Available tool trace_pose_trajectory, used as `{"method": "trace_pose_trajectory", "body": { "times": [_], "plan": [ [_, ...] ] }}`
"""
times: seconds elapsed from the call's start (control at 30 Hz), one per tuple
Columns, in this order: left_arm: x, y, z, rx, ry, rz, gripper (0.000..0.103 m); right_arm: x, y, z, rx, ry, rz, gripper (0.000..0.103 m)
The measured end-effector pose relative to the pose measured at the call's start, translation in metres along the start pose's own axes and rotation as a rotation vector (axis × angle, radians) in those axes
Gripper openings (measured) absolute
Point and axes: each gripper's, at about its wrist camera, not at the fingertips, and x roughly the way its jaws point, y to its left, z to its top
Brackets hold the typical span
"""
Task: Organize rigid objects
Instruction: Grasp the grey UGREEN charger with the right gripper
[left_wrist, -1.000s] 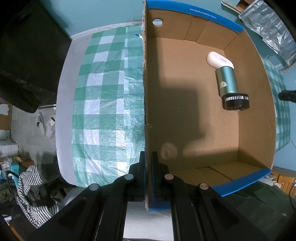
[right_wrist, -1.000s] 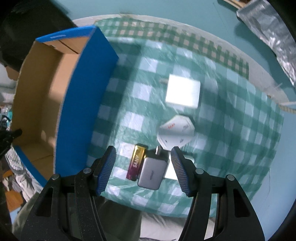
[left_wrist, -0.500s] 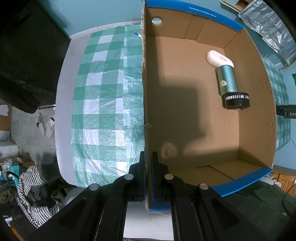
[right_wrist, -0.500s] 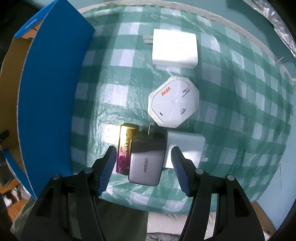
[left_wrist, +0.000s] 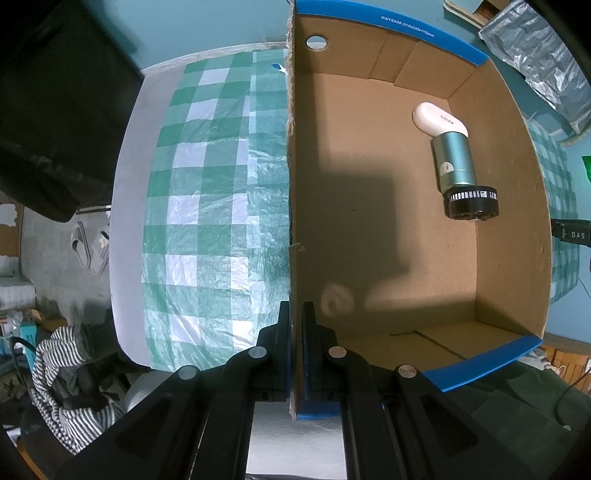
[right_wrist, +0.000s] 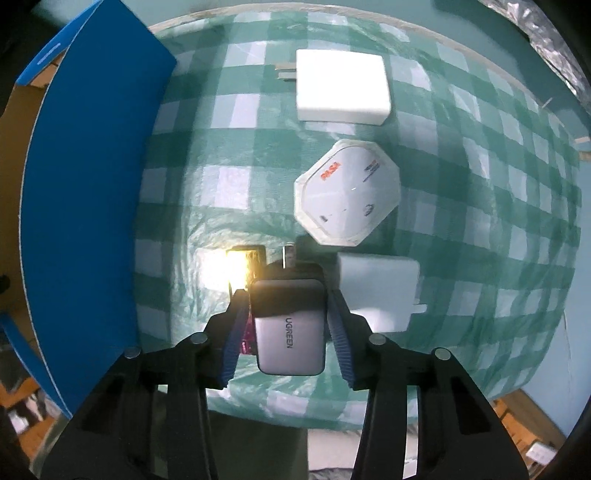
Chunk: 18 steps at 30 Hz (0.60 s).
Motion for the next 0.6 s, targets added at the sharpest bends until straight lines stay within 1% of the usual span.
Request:
{"method": "trace_pose_trajectory", "body": {
  "times": [0.2,0.33,0.4,0.6],
  "plan": [
    [0.001,0.000,-0.003,0.004,0.003,-0.001,0.004,0.005,0.014,-0.003,-0.040,0.011,0.028,0.044],
    [0.001,0.001,-0.004,0.004,0.001,-0.002,0.004,0.012,0.017,-0.003,-0.058,0.032,0.019,0.044],
    [0.001,0.001,-0.004,0.003,0.002,-0.003,0.004,0.018,0.015,-0.004,-0.059,0.043,0.019,0.044],
    [0.000,0.001,-0.007,0.007,0.002,-0.004,0.004,0.032,0.011,-0.005,-0.049,0.040,0.031,0.044]
  ]
}}
